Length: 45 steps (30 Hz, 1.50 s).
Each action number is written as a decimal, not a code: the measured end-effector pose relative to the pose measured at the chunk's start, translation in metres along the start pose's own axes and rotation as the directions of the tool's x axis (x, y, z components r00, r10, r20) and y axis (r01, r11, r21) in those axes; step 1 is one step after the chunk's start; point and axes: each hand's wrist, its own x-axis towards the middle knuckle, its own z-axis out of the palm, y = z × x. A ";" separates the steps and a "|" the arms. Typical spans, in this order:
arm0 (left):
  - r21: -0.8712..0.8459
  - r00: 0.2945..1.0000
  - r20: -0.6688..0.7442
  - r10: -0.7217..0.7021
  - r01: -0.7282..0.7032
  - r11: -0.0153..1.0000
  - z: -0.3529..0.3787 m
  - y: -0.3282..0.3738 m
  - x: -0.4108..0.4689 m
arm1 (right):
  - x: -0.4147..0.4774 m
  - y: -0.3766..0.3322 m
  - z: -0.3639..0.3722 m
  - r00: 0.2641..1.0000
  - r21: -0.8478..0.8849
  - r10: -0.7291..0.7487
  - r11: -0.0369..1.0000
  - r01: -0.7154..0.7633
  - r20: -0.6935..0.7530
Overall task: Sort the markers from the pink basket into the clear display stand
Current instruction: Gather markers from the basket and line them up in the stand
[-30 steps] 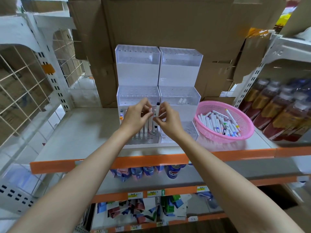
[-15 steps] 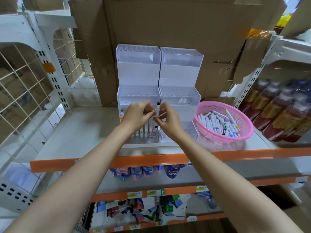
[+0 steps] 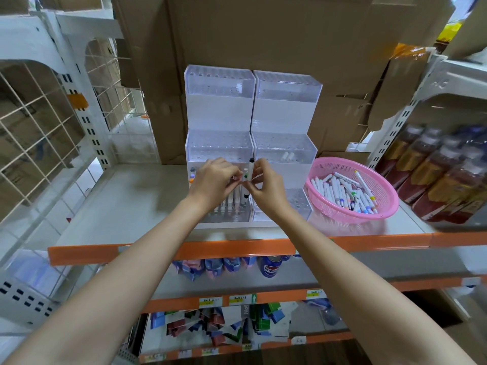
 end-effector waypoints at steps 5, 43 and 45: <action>-0.007 0.995 0.081 0.058 -0.057 0.998 0.000 0.001 0.000 | -0.001 0.001 0.001 1.000 0.020 0.014 1.000 -0.013 -0.016; -0.028 0.992 0.129 -0.004 0.008 1.000 0.000 -0.009 -0.033 | -0.014 -0.001 0.004 0.990 -0.339 -0.108 0.931 0.134 0.095; 0.007 0.991 0.131 0.013 -0.014 1.000 -0.001 -0.009 -0.036 | -0.015 0.002 0.004 0.986 -0.332 -0.152 0.929 0.167 0.071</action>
